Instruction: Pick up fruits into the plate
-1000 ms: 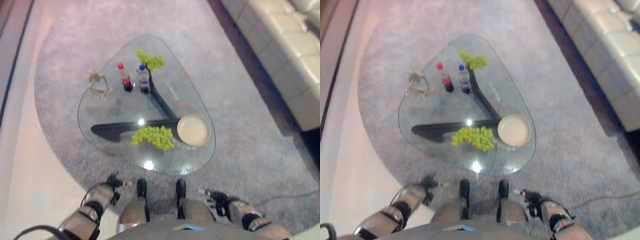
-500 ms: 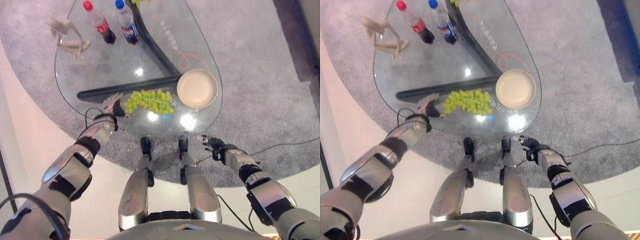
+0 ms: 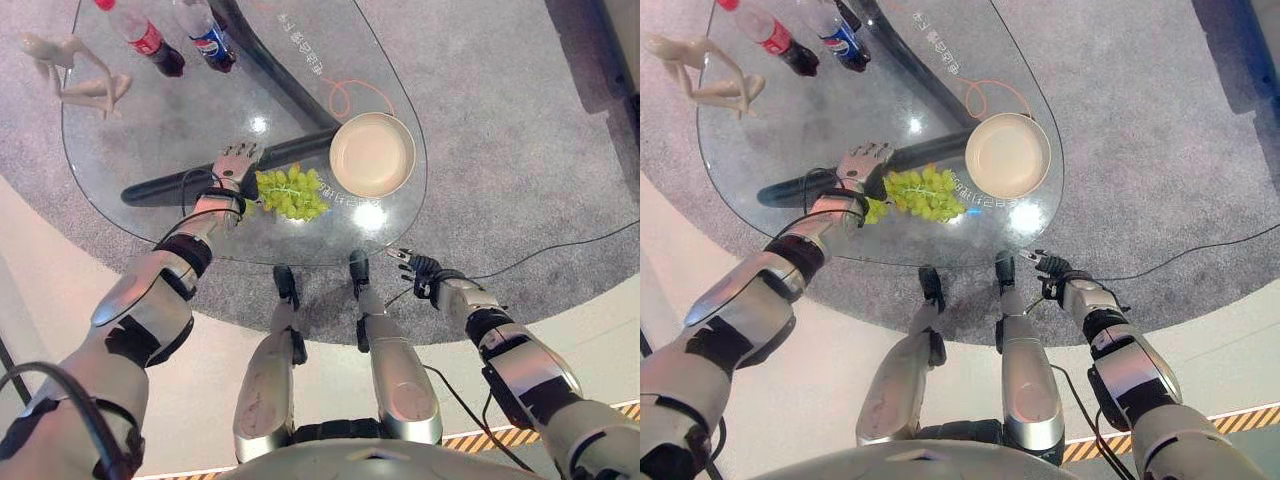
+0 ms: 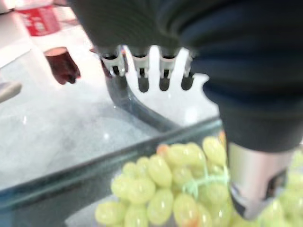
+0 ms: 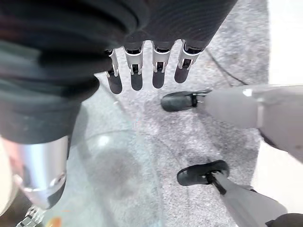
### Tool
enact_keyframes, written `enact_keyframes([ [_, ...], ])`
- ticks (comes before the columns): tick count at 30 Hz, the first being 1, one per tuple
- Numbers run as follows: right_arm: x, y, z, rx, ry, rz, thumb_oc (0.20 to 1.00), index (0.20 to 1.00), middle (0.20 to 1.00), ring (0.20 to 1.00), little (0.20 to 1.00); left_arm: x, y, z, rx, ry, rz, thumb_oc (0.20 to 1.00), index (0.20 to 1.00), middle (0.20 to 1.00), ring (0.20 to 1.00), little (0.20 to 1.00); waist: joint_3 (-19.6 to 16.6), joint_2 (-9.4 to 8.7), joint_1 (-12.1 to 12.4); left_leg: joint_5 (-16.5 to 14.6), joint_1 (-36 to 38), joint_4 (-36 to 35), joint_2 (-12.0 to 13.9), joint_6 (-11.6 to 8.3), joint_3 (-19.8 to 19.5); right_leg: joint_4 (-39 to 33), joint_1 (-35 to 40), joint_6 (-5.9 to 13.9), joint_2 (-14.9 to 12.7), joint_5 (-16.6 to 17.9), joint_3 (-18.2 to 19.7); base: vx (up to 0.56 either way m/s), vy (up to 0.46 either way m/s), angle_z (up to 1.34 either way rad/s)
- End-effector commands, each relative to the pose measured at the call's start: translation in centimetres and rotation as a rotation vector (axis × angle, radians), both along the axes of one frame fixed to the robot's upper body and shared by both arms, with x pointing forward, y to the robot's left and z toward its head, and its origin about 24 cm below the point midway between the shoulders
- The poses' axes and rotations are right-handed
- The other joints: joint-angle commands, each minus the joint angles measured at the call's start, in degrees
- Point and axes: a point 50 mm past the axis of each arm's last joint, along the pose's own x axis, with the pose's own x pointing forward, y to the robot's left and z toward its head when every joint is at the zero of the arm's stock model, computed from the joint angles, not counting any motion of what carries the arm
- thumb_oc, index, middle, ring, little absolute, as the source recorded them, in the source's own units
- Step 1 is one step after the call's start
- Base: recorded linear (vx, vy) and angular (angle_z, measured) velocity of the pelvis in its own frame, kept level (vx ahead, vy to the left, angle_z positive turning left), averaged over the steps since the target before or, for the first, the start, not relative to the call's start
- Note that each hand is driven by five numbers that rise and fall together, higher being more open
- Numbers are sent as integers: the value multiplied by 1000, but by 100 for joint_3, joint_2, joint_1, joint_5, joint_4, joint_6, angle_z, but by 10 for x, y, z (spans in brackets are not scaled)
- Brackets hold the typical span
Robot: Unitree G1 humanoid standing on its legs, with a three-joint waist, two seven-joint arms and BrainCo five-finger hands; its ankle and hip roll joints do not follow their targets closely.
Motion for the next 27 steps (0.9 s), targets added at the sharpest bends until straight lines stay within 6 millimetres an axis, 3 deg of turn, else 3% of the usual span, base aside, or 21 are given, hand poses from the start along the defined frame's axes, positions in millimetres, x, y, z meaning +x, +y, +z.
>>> enact_keyframes([
  [1,-14,9,-17,22,-16,6,1000,1000,1000,1000,1000,2,28,13,62,-103,168,1000,1000,1000,1000,1000,-117,-230,-29,-933,-488,864,-43,-67,-140,984,-740,97,158,-617,20,-65,68,-18],
  [2,-31,2,-28,15,-34,27,1000,1000,1000,1000,1000,1,35,12,53,-86,210,1000,1000,1000,1000,1000,-117,-262,-161,-942,-589,881,-39,-51,-81,1023,-883,113,208,-609,116,-64,73,-15],
  [6,-50,-7,-39,10,-53,46,1000,1000,1000,1000,1000,-2,46,5,35,-21,261,1000,1000,1000,1000,1000,-117,-305,-328,-944,-708,888,-35,-34,-26,1044,-1050,128,250,-594,214,-7,37,-19],
  [10,-52,-6,-38,25,-72,35,1000,1000,1000,1000,1000,-5,46,-8,50,32,290,1000,1000,1000,1000,1000,-117,-332,-430,-912,-856,941,-28,-48,-12,1099,-1220,113,264,-572,262,12,1,-3],
  [18,-48,0,-34,66,-106,30,1000,1000,1000,1000,1000,-12,57,-14,147,-18,363,1000,1000,1000,1000,1000,-117,-368,-483,-894,-1022,1043,-19,-87,2,1221,-1407,97,280,-597,300,7,2,-6],
  [19,-46,4,-32,77,-118,35,1000,1000,1000,1000,1000,-14,60,-15,153,-37,371,200,200,200,200,200,-117,-390,-480,-887,-1105,1088,-19,-98,-11,1271,-1486,86,304,-605,312,0,0,0],
  [27,-44,12,-30,108,-129,36,1000,1000,1000,1000,1000,-15,59,-19,142,-61,349,200,200,200,200,200,-117,-454,-471,-880,-1235,1150,-7,-89,-44,1377,-1621,57,371,-626,343,1,-4,0],
])
